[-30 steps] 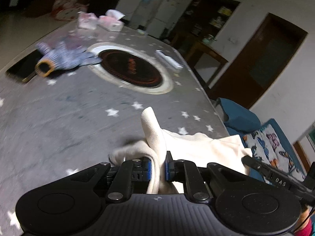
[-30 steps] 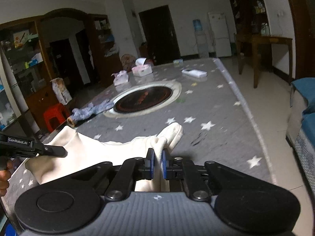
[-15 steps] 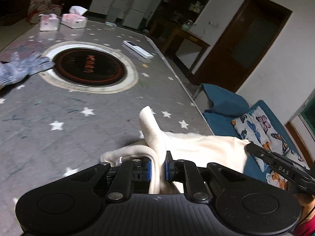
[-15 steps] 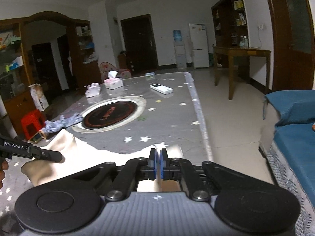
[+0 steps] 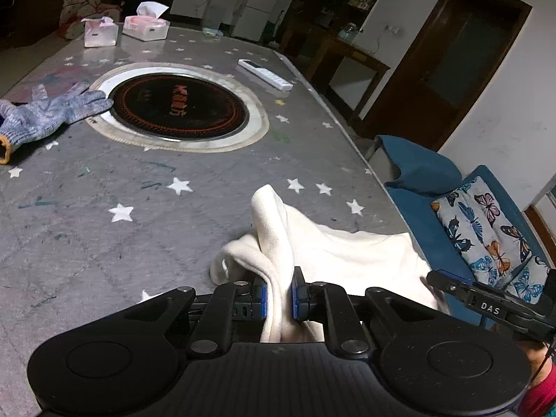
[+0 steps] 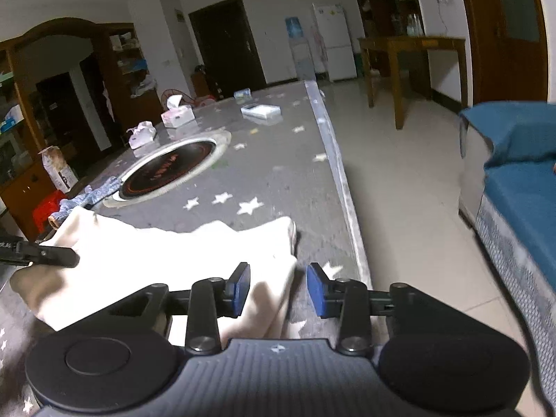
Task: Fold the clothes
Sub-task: 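Lift the held edge with both grippers and fold it over the shirt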
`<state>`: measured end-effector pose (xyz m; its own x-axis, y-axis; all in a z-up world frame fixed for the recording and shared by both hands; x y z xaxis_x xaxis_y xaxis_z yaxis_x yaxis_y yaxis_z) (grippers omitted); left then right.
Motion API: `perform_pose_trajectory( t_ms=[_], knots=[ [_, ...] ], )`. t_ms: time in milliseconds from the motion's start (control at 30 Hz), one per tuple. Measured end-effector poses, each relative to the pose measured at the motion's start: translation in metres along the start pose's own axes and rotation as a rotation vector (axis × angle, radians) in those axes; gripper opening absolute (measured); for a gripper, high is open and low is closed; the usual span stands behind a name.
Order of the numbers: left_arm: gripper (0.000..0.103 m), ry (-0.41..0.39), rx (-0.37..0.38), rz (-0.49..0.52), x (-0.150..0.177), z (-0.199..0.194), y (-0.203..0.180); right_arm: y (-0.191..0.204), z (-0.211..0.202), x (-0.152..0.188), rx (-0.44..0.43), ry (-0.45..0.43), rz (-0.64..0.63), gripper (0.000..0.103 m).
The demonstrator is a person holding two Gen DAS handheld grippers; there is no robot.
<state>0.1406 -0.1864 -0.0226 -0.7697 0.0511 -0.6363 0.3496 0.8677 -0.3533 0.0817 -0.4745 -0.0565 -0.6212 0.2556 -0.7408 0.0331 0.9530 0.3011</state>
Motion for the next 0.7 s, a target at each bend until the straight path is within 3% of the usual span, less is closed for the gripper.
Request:
perform_pose_trajectory(
  t_ms=[133, 267, 567, 700],
  knots=[
    [0.013, 0.007, -0.012, 0.014, 0.001, 0.005, 0.003, 0.004, 0.012, 0.008, -0.006, 0.024, -0.008, 0.034],
    [0.013, 0.014, -0.016, 0.014, 0.001, 0.008, 0.005, 0.01, 0.015, 0.007, 0.008, 0.013, -0.025, 0.008],
    [0.013, -0.003, 0.065, 0.06, -0.006, 0.013, -0.031, 0.005, -0.02, -0.024, 0.08, -0.089, -0.092, 0.007],
    [0.015, 0.067, 0.031, 0.069, 0.007, 0.035, -0.032, -0.011, -0.012, -0.016, 0.154, -0.036, -0.102, 0.007]
  ],
)
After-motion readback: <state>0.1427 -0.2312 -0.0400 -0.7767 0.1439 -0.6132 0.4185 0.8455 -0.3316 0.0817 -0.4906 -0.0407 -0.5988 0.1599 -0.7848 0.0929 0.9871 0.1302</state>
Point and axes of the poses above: each gripper's, at about its wrist camera, not at the fingertips, and z roughly the way its jaws point, y to its left, x to its underside, the point moved 10 cm from there along z, roughly the way its jaws point, and after that the axes turned 2 degrees about z, right-handed, at the moved point
